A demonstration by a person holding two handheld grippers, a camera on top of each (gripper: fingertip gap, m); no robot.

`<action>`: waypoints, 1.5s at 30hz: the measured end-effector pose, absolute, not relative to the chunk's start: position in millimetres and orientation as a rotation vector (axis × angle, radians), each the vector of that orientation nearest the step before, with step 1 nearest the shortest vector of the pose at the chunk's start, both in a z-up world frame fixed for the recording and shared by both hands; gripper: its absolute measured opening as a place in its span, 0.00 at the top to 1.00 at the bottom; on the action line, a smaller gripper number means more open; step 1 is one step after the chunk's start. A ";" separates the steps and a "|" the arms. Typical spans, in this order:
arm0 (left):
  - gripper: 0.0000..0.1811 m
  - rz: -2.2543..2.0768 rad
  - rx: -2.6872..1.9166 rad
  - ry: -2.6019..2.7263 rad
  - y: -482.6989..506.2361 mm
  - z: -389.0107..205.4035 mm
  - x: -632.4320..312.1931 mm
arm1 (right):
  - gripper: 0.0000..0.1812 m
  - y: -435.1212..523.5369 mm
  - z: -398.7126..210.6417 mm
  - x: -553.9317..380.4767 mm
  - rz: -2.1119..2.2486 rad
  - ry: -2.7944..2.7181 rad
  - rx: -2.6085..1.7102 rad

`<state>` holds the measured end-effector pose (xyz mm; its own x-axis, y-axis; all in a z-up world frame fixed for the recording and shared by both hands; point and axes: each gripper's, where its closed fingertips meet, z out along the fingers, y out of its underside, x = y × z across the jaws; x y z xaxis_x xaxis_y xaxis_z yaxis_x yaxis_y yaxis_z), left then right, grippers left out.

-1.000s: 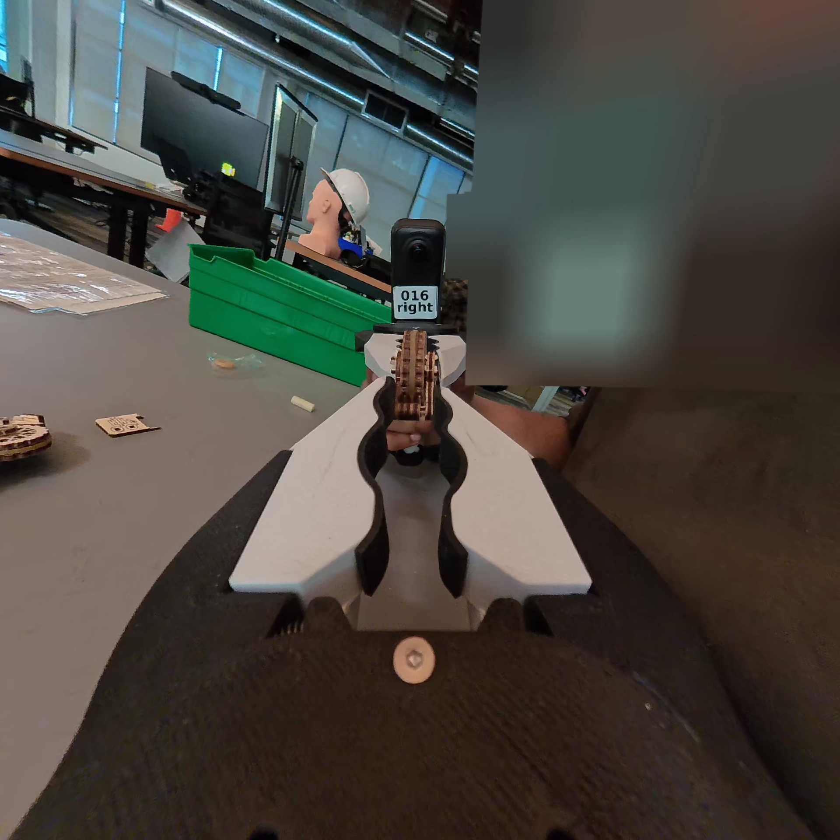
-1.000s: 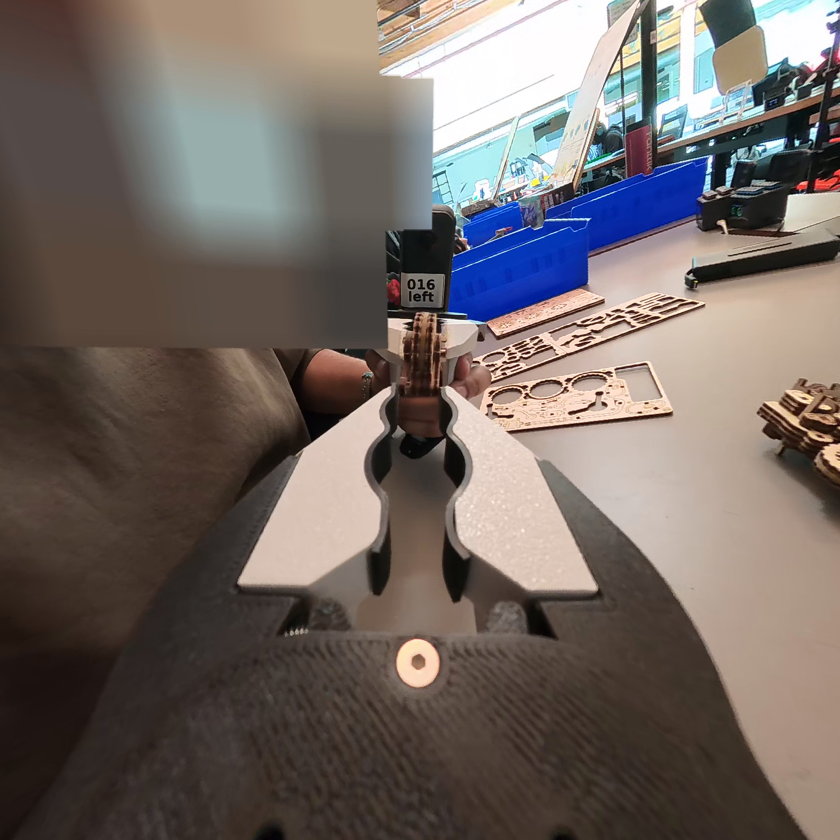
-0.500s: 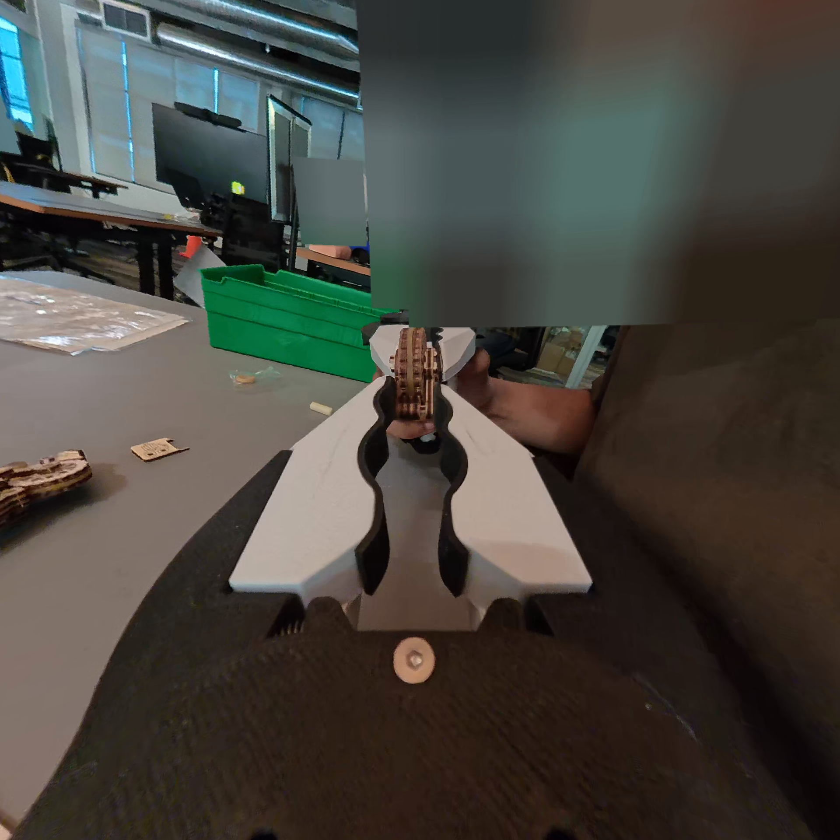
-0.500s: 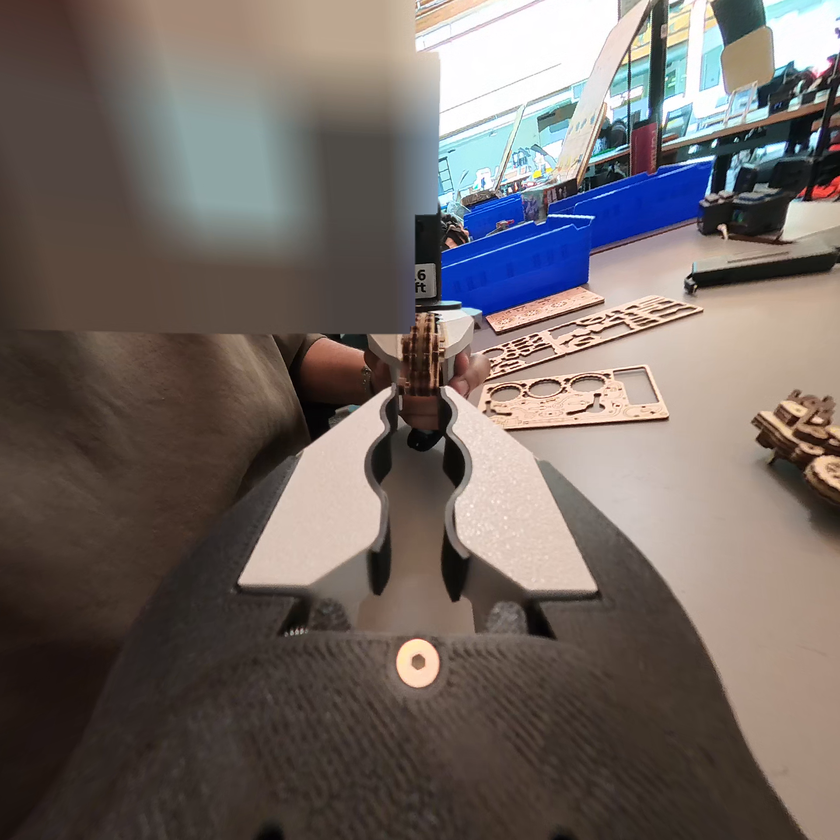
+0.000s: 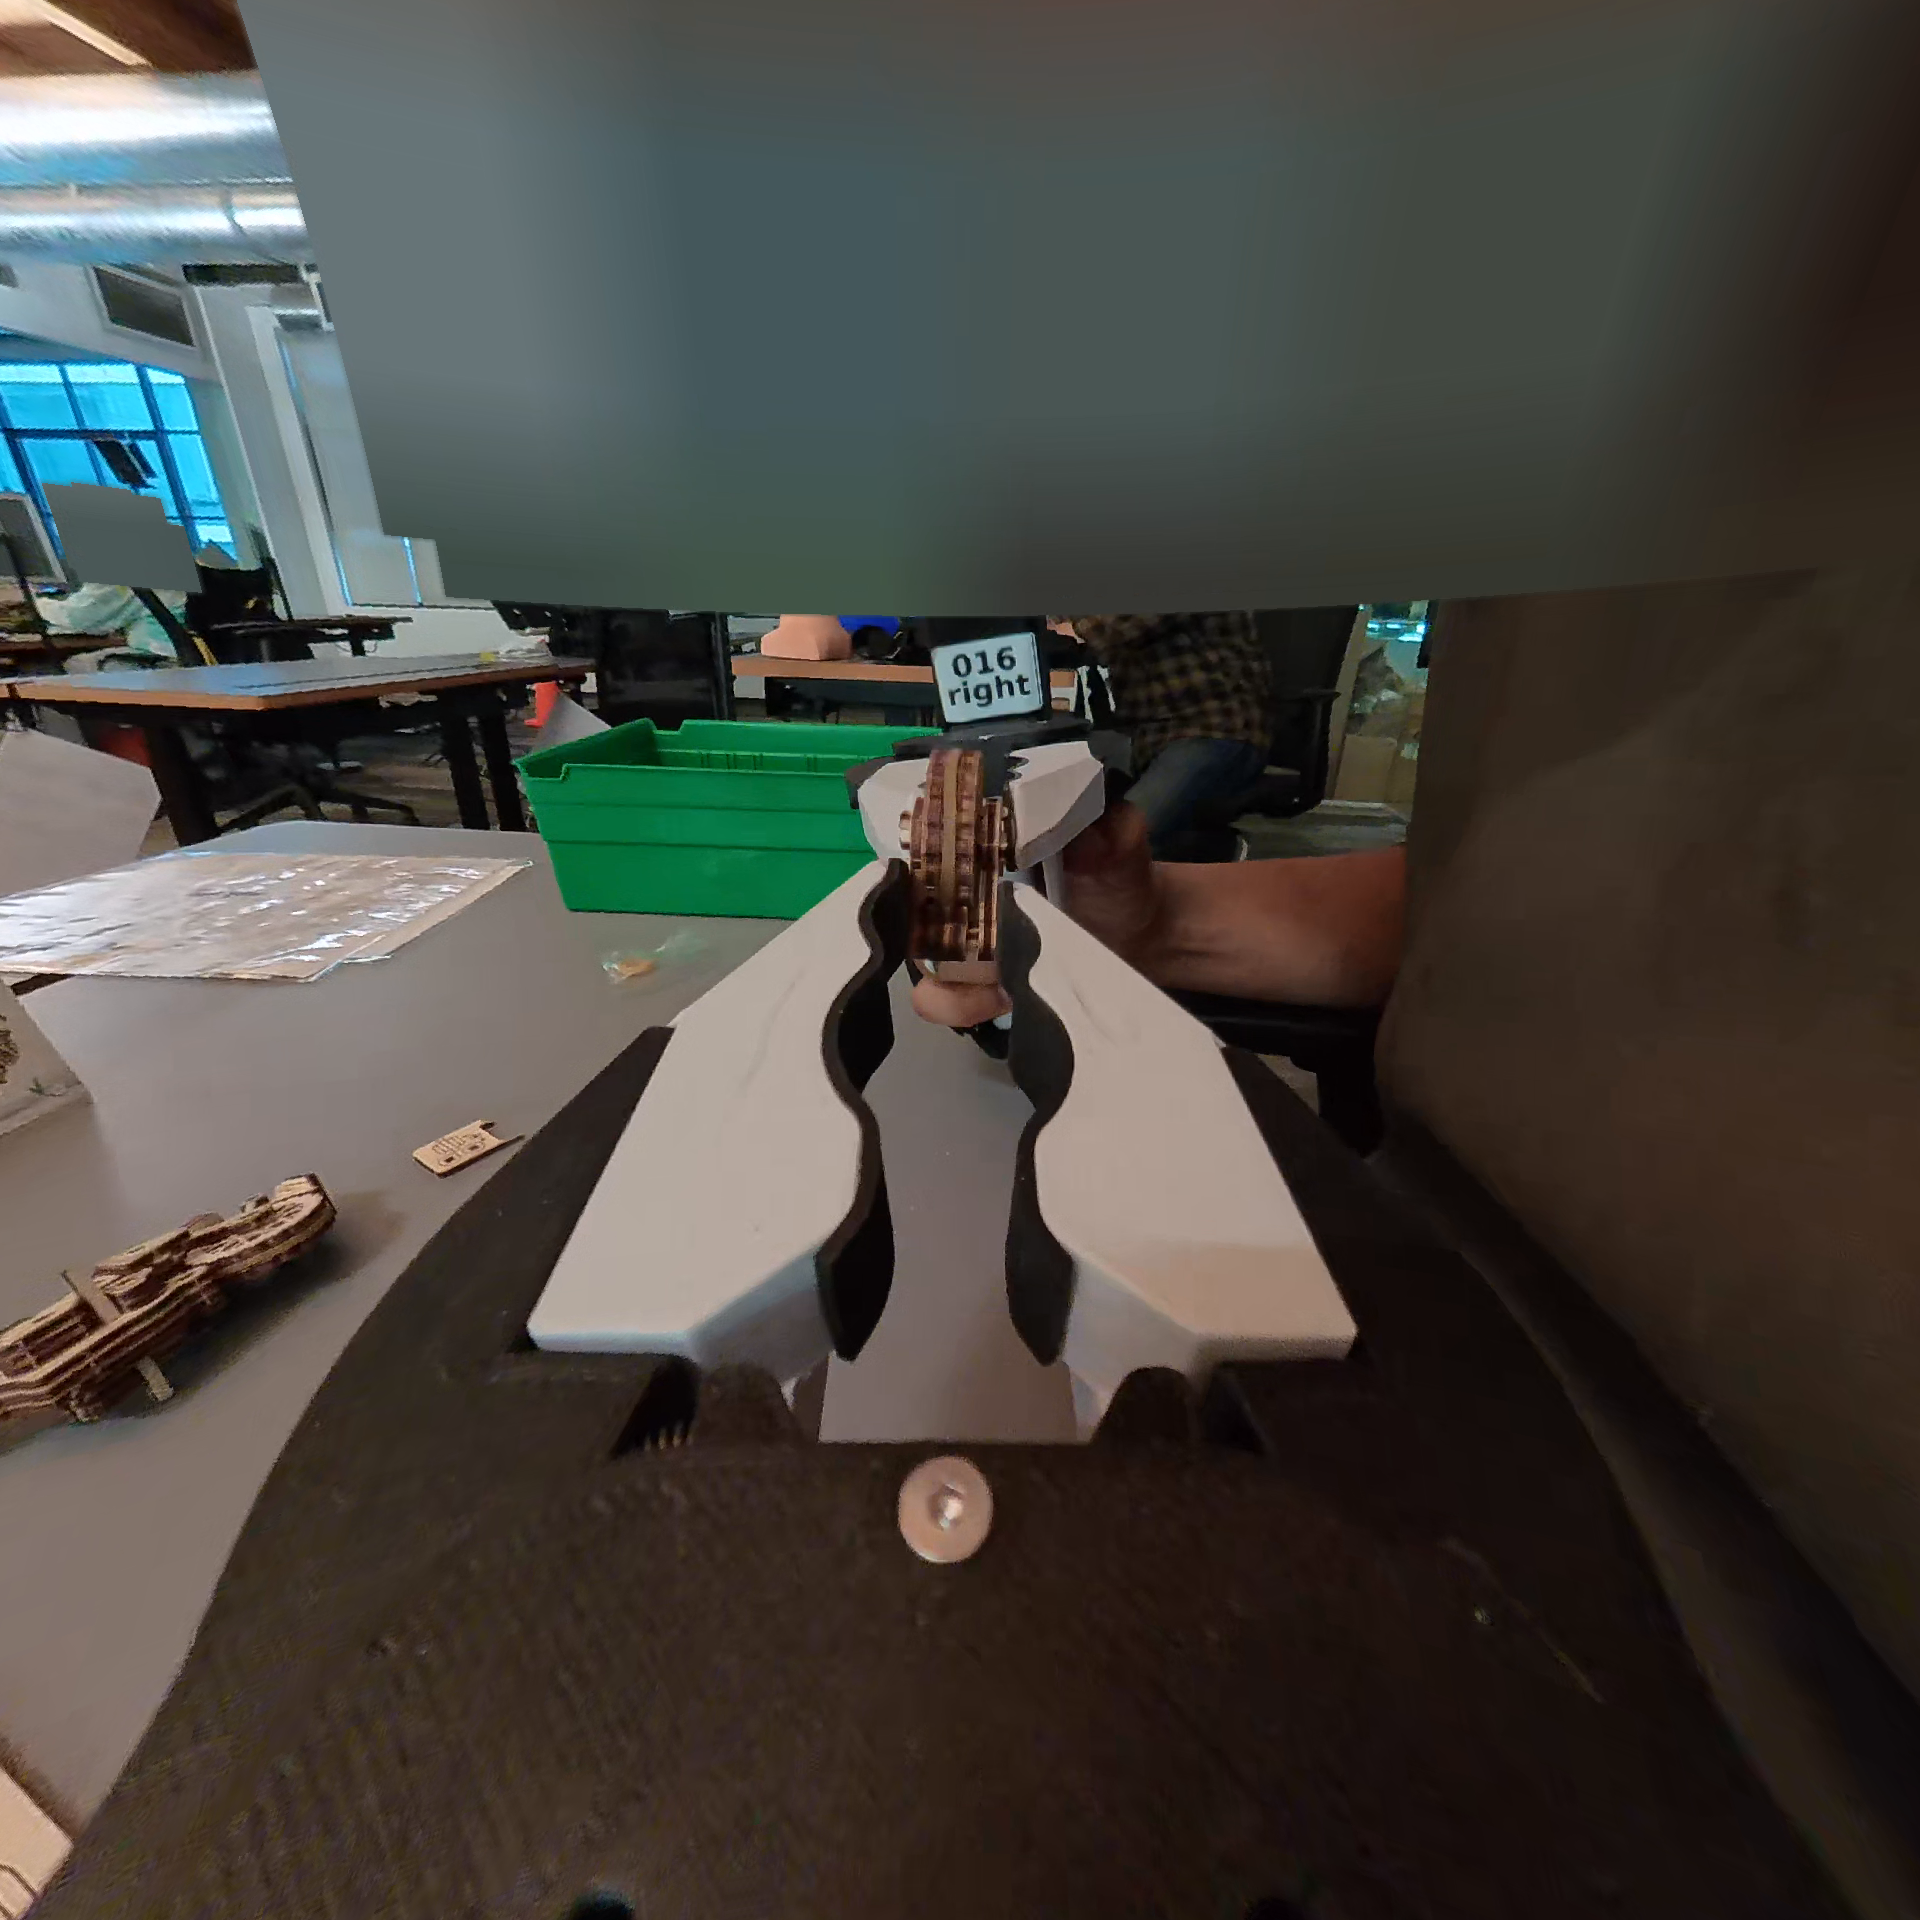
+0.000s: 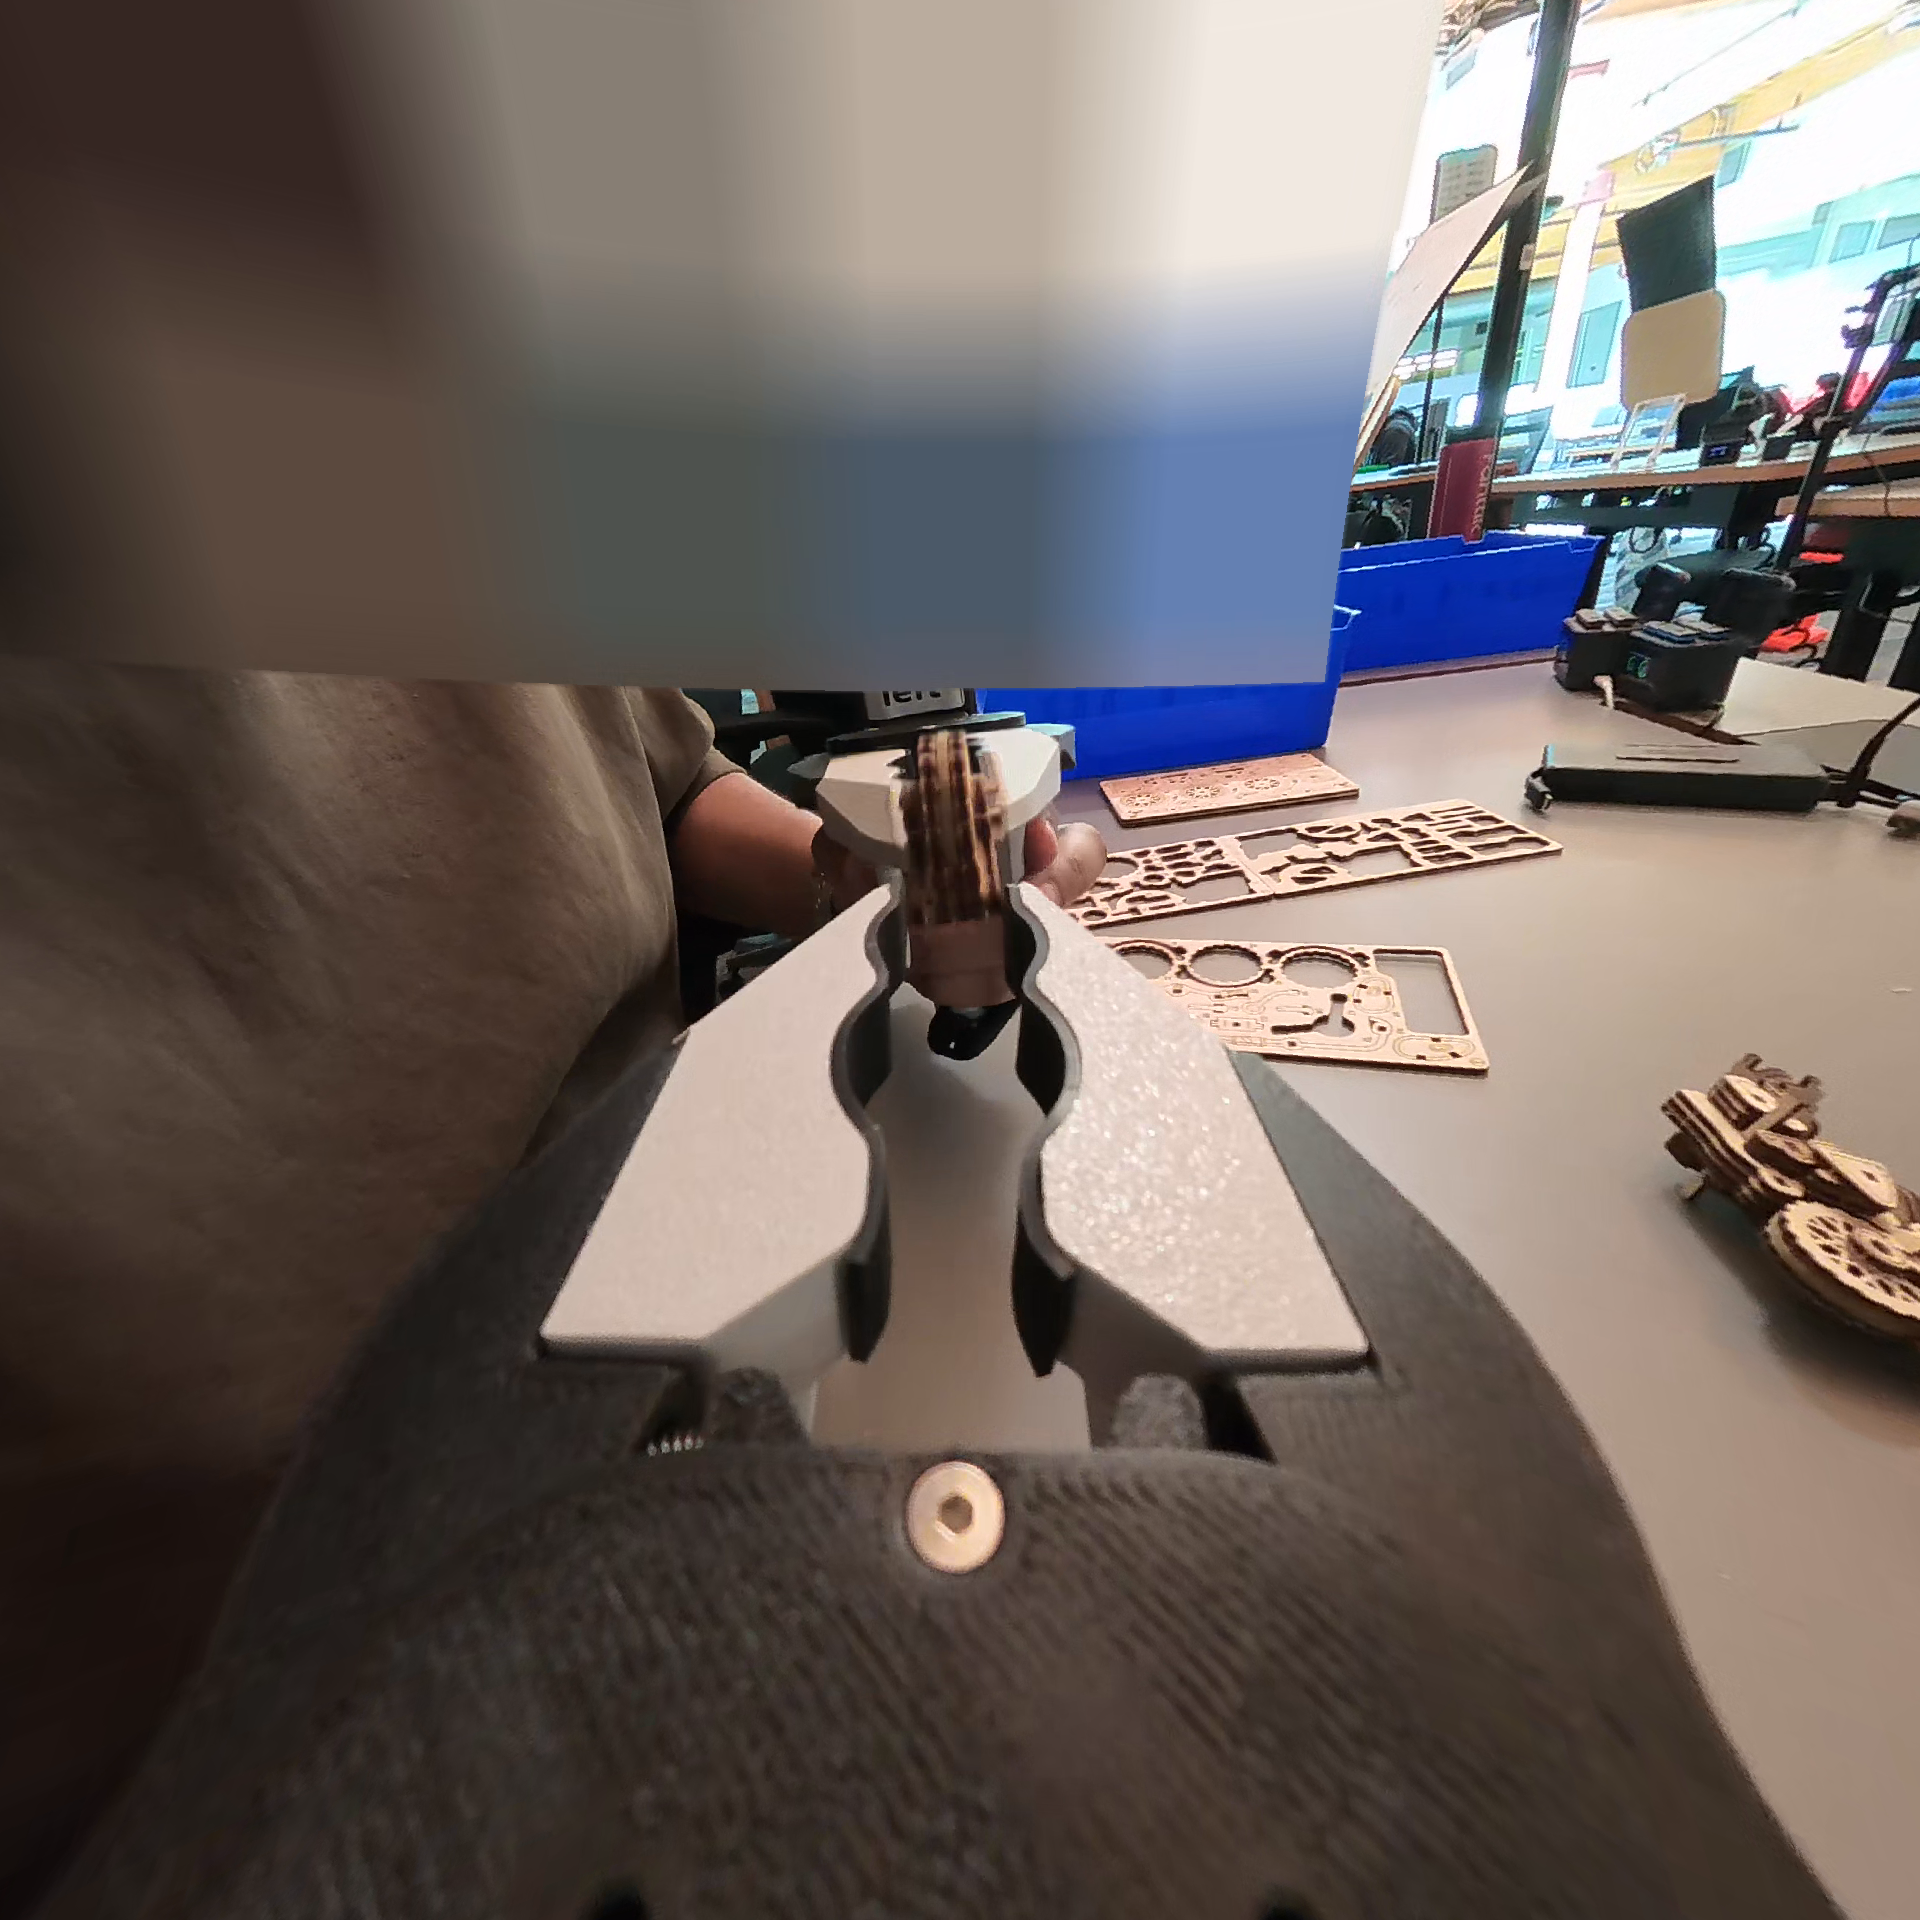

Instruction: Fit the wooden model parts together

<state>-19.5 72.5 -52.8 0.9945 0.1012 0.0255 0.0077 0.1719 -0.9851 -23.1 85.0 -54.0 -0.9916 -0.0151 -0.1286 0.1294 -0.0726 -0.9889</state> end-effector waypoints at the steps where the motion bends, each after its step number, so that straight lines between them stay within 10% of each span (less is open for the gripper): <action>1: 0.92 0.066 -1.389 -0.097 71.6 -51.4 -20.4 | 0.91 85.9 -53.9 -23.5 -2.228 2.067 0.131; 45: 0.92 -0.169 -1.419 -0.287 72.6 -69.0 -39.9 | 1.00 87.9 -70.1 -34.2 -2.126 2.203 0.243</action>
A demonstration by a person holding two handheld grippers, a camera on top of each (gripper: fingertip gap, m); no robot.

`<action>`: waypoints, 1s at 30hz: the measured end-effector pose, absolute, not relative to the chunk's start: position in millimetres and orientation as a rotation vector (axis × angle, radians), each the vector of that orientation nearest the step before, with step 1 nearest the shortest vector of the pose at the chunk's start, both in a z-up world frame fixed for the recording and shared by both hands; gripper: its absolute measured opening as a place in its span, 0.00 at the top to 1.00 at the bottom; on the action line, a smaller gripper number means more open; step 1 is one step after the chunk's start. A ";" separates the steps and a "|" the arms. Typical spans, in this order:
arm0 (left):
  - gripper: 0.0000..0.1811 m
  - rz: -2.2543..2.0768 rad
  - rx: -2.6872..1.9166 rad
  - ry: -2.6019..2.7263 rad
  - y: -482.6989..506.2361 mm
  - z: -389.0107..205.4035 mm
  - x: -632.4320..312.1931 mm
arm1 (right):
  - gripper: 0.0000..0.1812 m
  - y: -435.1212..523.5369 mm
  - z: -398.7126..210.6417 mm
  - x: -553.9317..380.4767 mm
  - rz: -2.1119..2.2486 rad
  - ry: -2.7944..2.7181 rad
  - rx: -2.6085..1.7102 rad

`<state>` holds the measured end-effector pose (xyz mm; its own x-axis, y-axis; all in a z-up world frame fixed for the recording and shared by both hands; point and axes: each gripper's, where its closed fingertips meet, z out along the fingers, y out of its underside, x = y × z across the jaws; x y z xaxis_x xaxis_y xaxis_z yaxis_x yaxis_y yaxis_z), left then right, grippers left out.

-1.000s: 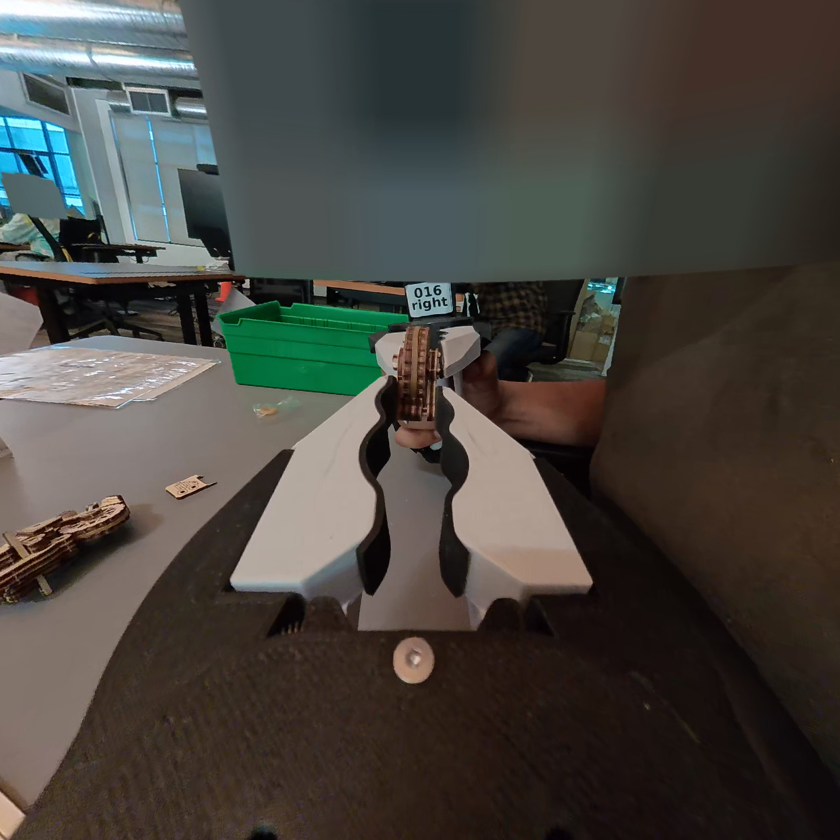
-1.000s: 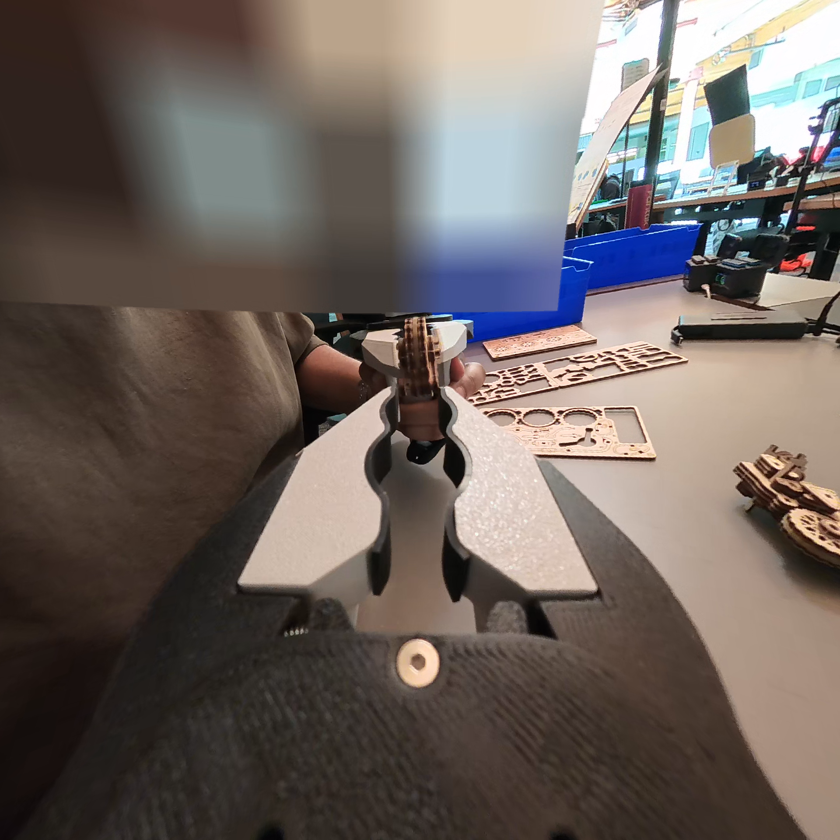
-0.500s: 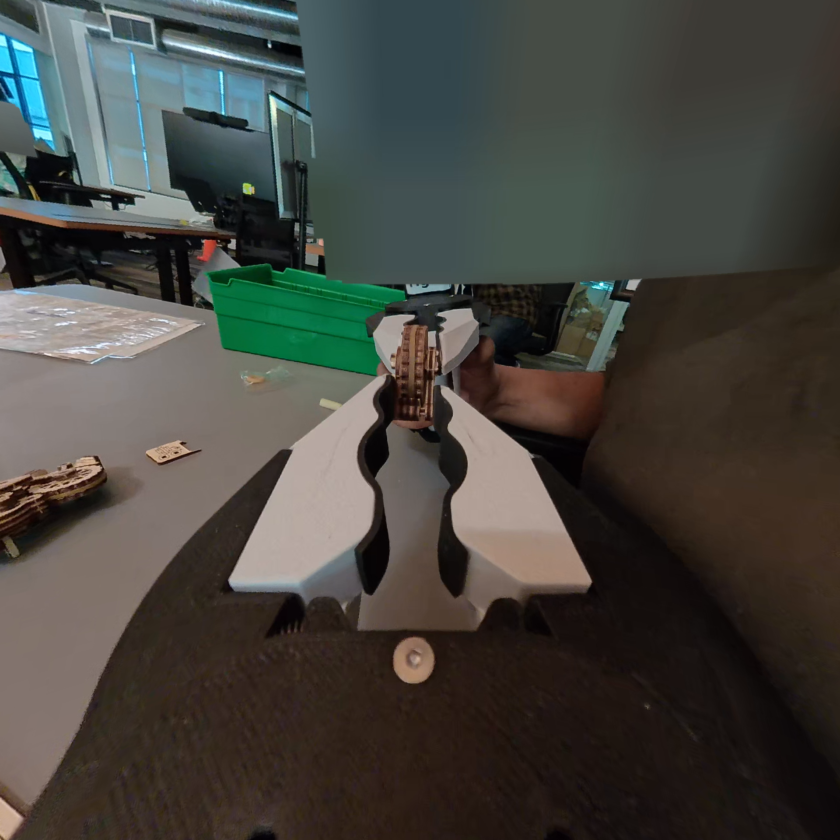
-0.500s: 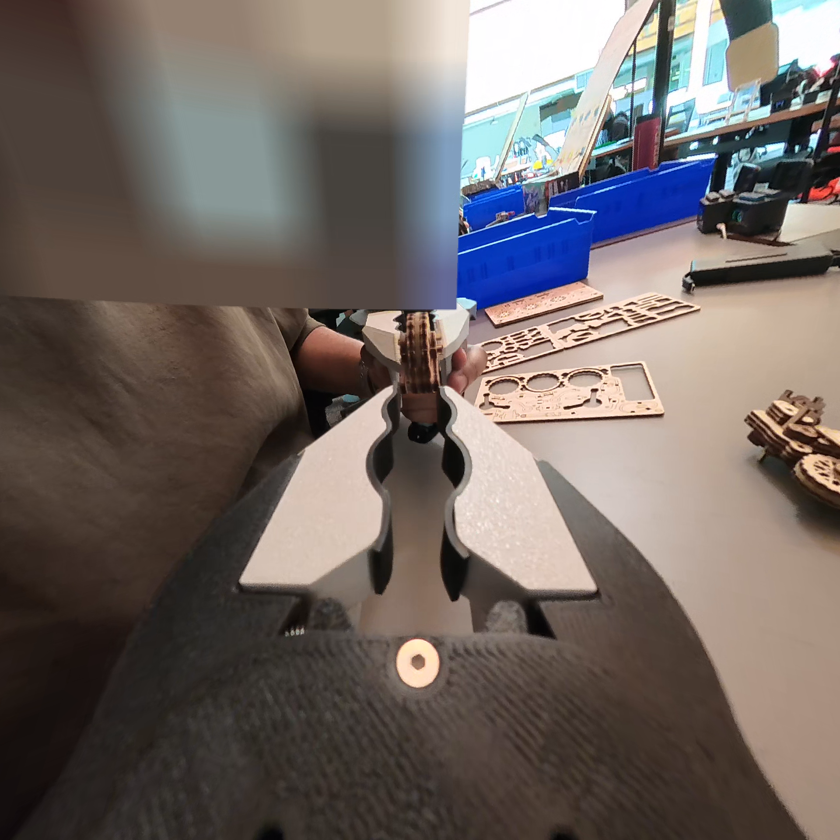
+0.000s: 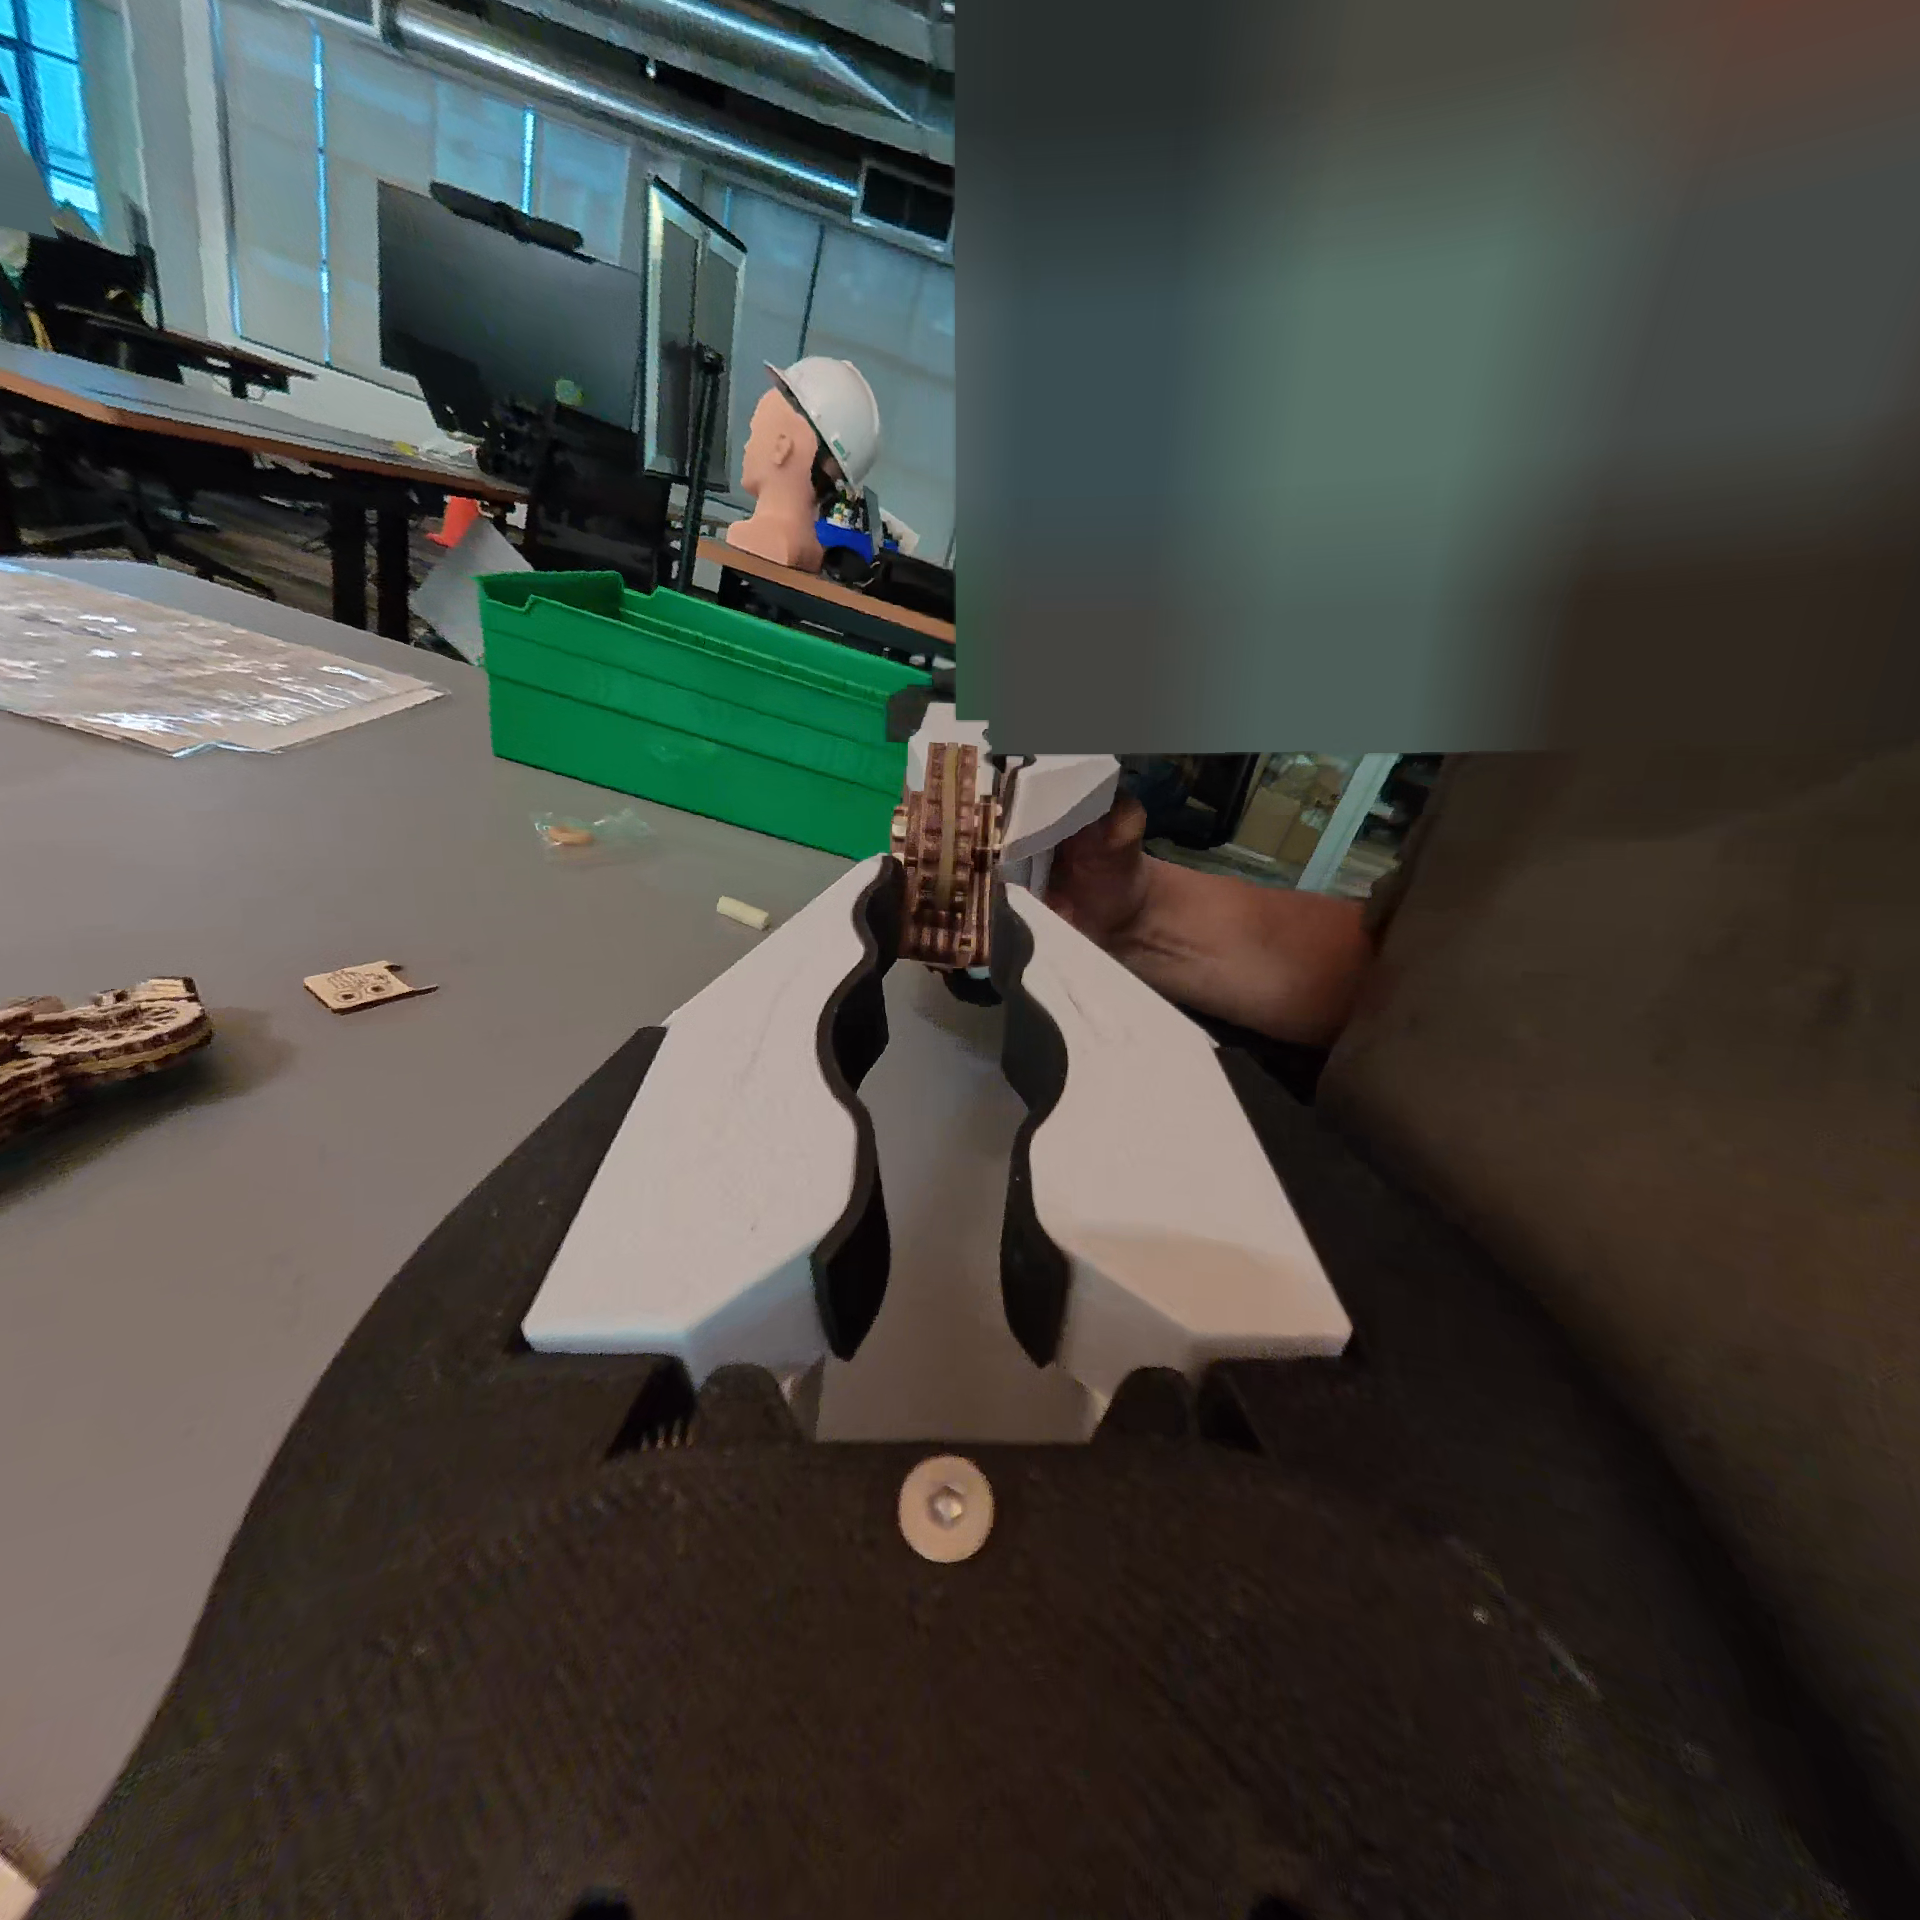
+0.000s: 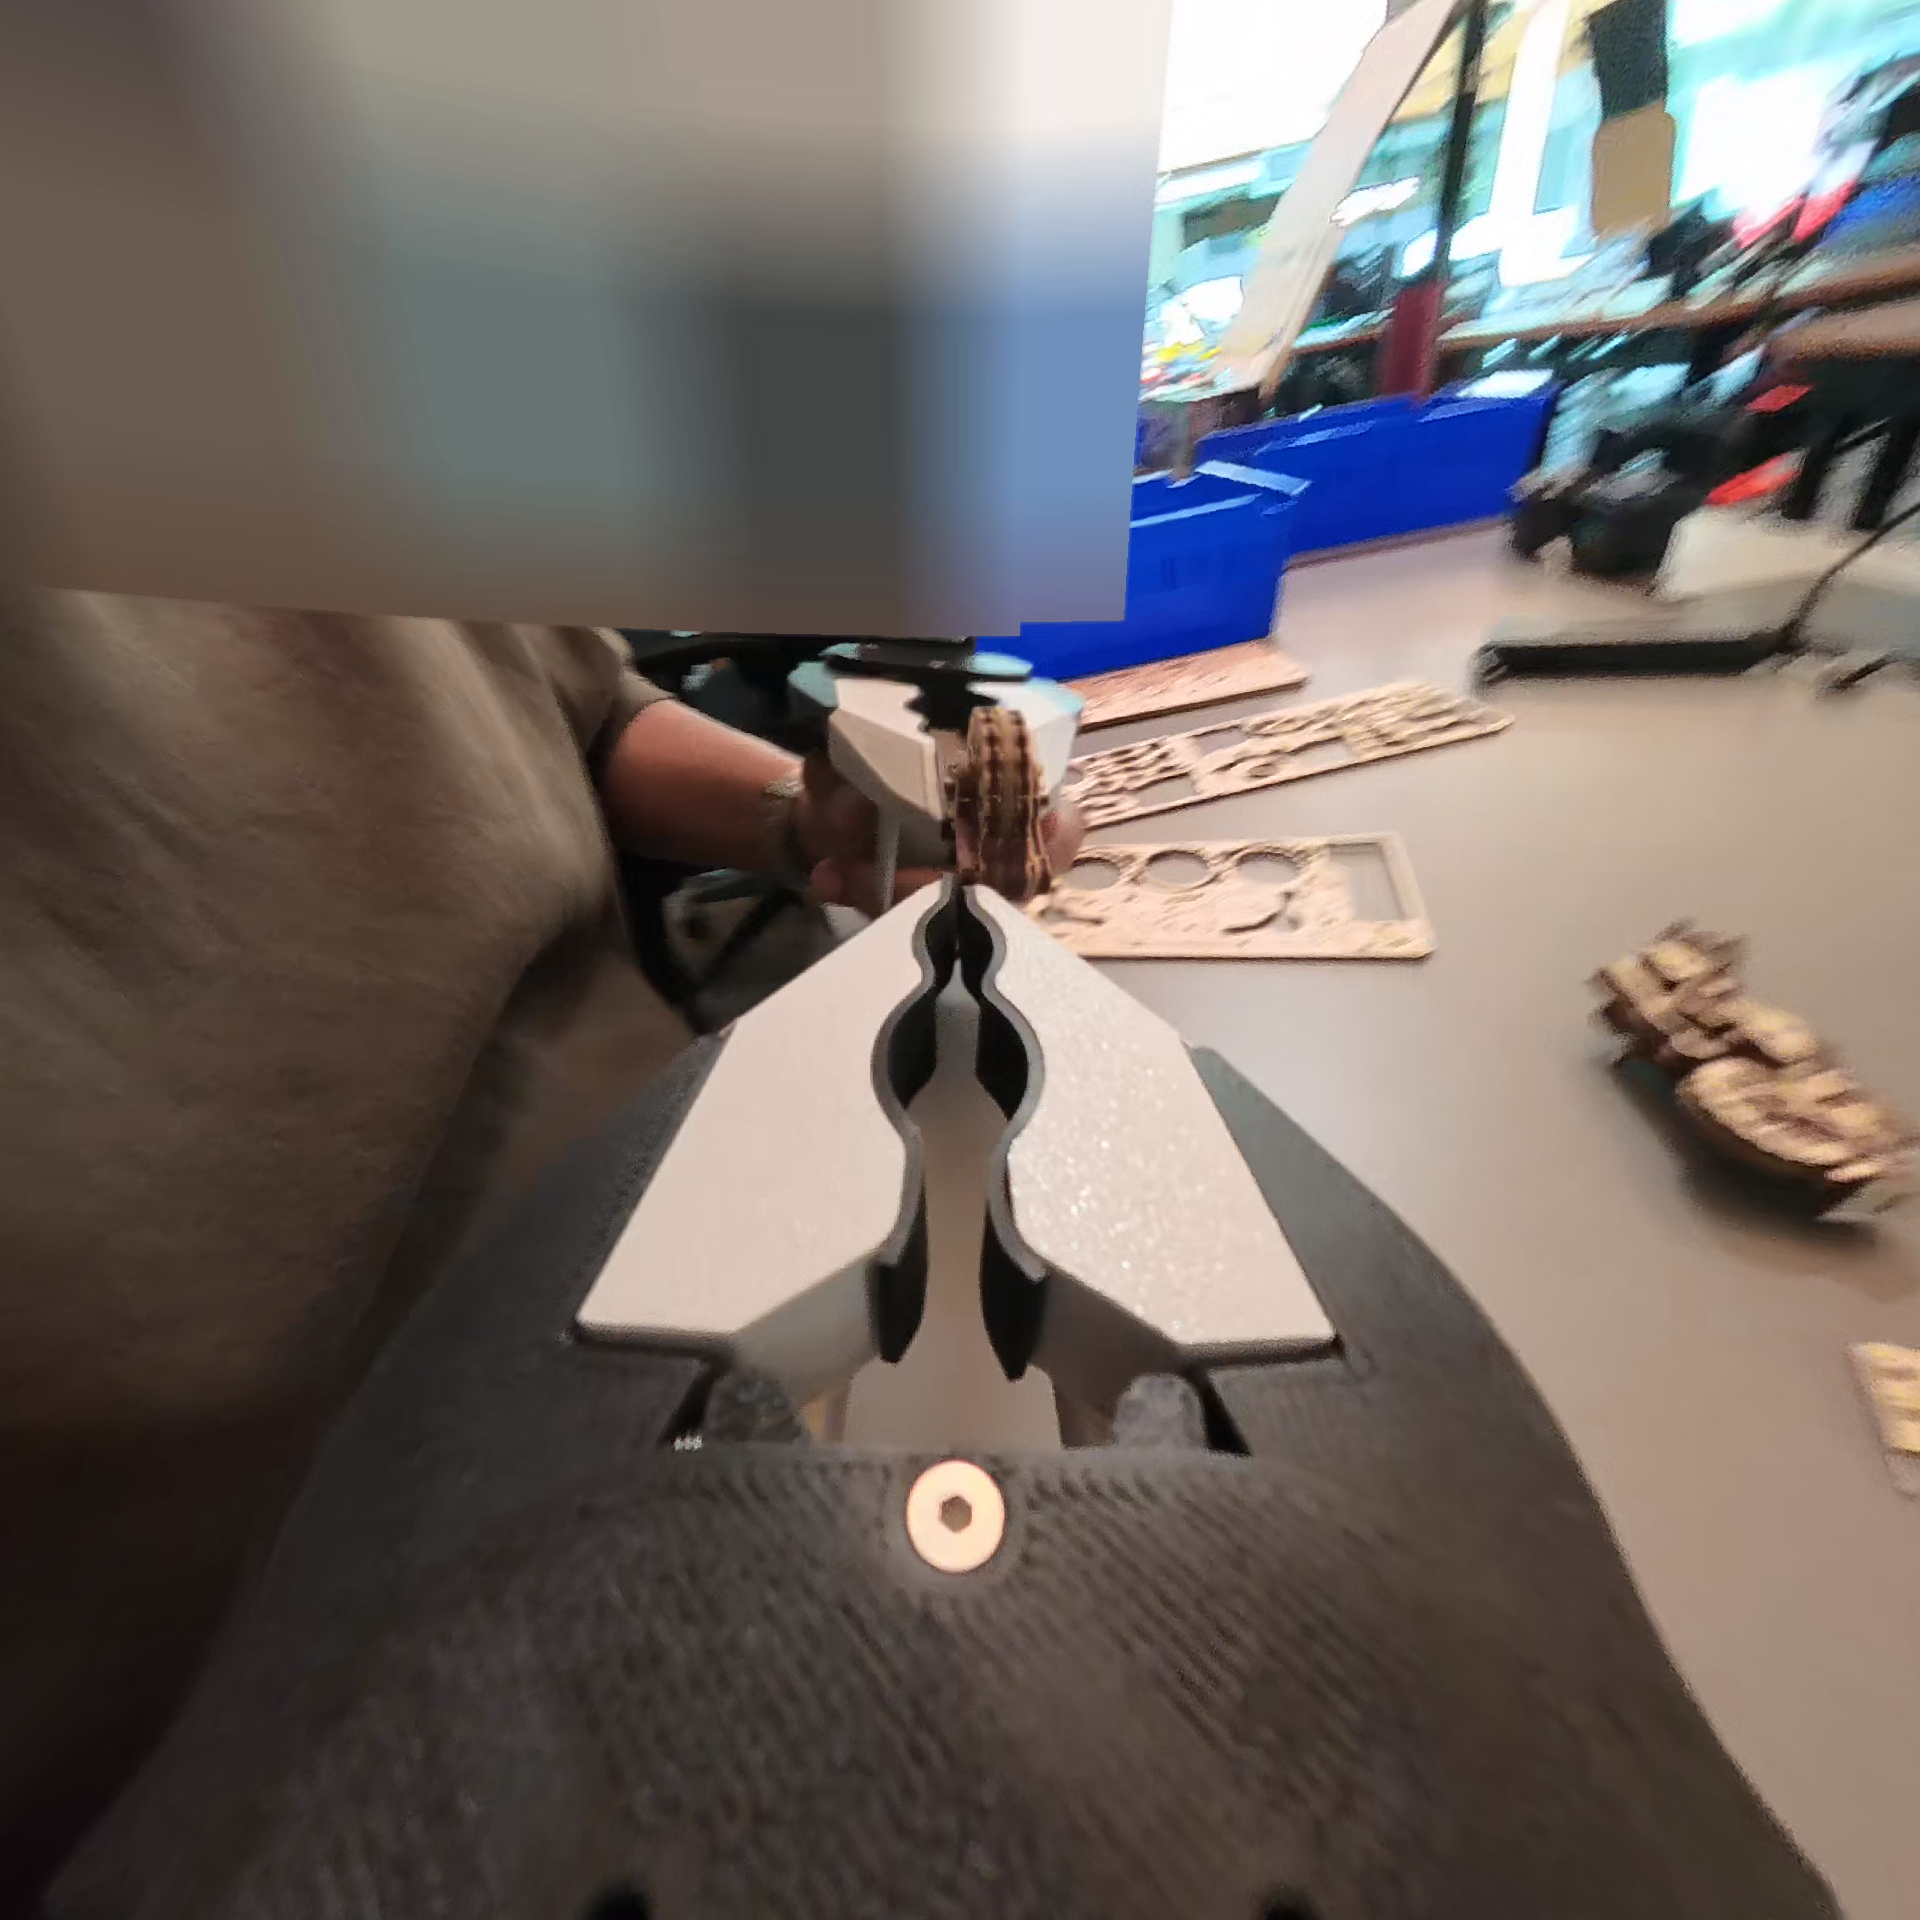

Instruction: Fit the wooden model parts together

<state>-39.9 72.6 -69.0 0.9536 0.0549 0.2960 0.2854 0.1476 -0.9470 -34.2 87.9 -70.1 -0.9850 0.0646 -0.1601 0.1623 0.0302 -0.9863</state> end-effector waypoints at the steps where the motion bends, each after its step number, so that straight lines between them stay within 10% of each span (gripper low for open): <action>1: 0.92 -0.175 -1.414 -0.285 72.0 -68.5 -39.9 | 1.00 87.2 -68.1 -32.8 -2.138 2.214 0.237; 12: 0.92 -0.214 -1.391 -0.272 72.7 -65.9 -35.0 | 0.86 89.9 -64.0 -39.5 -2.165 2.095 0.318; 30: 0.92 -0.201 -1.392 -0.247 73.8 -65.4 -30.9 | 0.92 84.9 -65.5 -34.7 -2.136 2.129 0.287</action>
